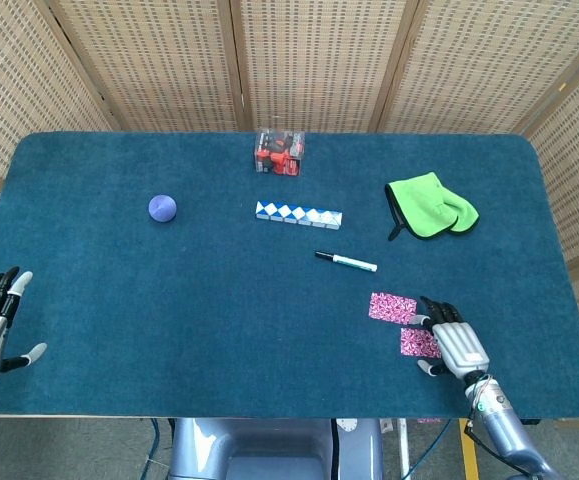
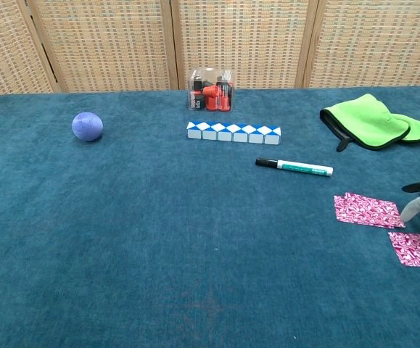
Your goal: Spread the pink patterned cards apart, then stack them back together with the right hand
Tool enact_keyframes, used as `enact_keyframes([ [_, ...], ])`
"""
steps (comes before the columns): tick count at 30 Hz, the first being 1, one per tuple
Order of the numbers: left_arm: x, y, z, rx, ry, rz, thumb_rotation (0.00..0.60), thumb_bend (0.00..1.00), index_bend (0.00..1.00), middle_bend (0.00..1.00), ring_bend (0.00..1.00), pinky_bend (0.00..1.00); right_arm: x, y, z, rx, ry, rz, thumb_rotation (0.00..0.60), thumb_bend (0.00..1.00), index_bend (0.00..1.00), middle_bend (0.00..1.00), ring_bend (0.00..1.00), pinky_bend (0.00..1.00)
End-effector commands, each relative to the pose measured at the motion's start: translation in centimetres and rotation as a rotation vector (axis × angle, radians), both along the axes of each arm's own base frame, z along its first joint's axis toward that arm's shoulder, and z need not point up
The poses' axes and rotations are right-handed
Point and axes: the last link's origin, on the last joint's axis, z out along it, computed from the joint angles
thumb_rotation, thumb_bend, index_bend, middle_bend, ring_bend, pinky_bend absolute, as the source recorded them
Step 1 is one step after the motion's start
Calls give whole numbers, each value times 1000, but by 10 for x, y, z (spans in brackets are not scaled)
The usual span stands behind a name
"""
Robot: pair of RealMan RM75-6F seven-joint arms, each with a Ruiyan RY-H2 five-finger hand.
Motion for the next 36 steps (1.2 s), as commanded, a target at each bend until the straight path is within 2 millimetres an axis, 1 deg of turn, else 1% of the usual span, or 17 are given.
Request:
enact_keyframes([
  [1, 0, 0, 0, 0, 0, 0, 600, 0, 0, 0, 0, 0, -2, 0, -1, 2, -1, -7, 600, 260, 251, 0, 0, 44],
  [12, 0, 0, 0, 3, 1, 0, 600, 0, 0, 0, 0, 0, -8, -3, -5, 7, 0, -19, 600, 260, 262, 0, 0, 44],
  [17, 0, 0, 0, 3, 0, 0, 600, 0, 0, 0, 0, 0, -11, -4, -6, 10, -4, -36, 600, 260, 297, 0, 0, 44],
  [23, 0, 0, 0, 4, 1, 0, 600, 0, 0, 0, 0, 0, -13, -5, -7, 16, -8, -51, 600, 260, 312, 0, 0, 44],
  [25, 0, 0, 0, 5, 2, -1, 600, 0, 0, 0, 0, 0, -13, -5, -7, 16, -9, -52, 600, 260, 333, 0, 0, 44],
  [29, 0, 0, 0, 5, 2, -1, 600, 0, 0, 0, 0, 0, -13, -6, -7, 5, -11, -48, 600, 270, 429, 0, 0, 44],
  [33, 0, 0, 0, 5, 2, -1, 600, 0, 0, 0, 0, 0, -13, -6, -9, 1, -13, -49, 600, 311, 477, 0, 0, 44],
  [36, 0, 0, 0, 5, 1, -1, 600, 0, 0, 0, 0, 0, -12, -6, -9, -6, -15, -44, 600, 311, 506, 0, 0, 44],
])
